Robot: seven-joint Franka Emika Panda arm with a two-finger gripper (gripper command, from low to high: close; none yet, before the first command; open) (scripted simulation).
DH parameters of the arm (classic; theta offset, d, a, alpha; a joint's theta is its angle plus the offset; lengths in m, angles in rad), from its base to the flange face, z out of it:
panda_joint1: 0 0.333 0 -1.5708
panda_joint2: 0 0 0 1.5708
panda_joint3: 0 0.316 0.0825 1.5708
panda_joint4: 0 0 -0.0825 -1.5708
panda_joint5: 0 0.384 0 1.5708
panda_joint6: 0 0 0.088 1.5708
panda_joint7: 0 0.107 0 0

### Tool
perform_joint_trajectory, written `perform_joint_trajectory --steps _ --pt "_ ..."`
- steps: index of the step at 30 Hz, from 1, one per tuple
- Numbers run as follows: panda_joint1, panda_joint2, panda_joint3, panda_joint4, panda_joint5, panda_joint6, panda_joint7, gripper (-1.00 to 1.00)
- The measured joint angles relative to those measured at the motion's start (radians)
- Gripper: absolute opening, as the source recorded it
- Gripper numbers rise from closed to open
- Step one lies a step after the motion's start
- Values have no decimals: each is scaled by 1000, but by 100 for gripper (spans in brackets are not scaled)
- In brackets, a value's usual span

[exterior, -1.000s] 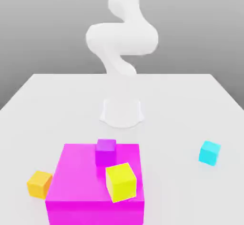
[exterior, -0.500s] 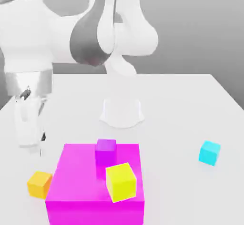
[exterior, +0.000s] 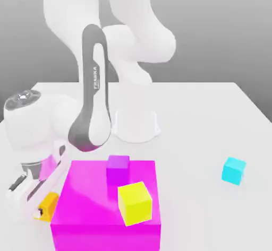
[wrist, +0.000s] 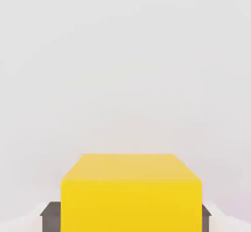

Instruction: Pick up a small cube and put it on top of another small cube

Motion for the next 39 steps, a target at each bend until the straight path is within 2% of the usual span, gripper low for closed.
perform_joint_trajectory --steps 3,8,14,21,23,29,39 --pt "11 -28 -15 -6 -18 -22 13 -100" --pt "48 -171 -66 -17 -108 -157 59 -100" --pt "48 -114 -16 174 -162 -328 -116 -100" --pt "80 -51 88 375 -209 -501 -367 -100" --pt "109 -47 134 396 -212 -532 -453 -100" --pt "207 -75 305 364 -205 -566 -696 -100" --pt "406 -275 588 74 -134 -448 -979 -100"
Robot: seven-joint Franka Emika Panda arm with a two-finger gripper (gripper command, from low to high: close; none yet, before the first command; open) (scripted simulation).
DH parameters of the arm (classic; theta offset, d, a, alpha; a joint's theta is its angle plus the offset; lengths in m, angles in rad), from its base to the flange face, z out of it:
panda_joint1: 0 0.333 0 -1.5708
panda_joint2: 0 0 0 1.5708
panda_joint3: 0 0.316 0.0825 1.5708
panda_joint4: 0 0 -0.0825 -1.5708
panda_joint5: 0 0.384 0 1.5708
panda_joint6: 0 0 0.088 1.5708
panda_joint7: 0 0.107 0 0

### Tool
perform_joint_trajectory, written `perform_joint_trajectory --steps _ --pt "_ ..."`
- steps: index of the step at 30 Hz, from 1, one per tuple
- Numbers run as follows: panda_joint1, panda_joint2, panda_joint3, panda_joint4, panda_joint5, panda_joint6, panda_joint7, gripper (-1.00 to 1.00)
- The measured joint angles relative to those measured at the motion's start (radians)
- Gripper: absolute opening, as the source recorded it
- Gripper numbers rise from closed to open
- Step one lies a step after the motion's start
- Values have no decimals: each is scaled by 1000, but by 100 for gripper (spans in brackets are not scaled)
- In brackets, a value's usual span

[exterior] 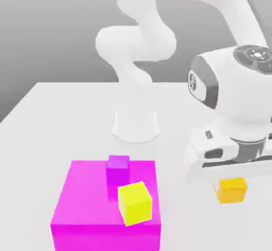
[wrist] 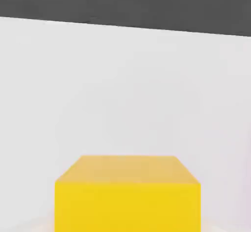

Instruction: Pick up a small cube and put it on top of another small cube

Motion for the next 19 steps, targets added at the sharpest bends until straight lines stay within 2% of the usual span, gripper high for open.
perform_joint_trajectory --steps 6,9,12,15,16,19 --pt "190 -171 101 -205 64 108 -115 -100" --pt "231 -236 128 -300 77 176 -124 -100" --pt "210 -154 131 -321 -37 276 -39 -100" --pt "240 -35 60 -318 -233 375 101 -100" --pt "256 -8 35 -316 -280 396 135 100" --pt "256 -8 35 -316 -280 396 135 100"
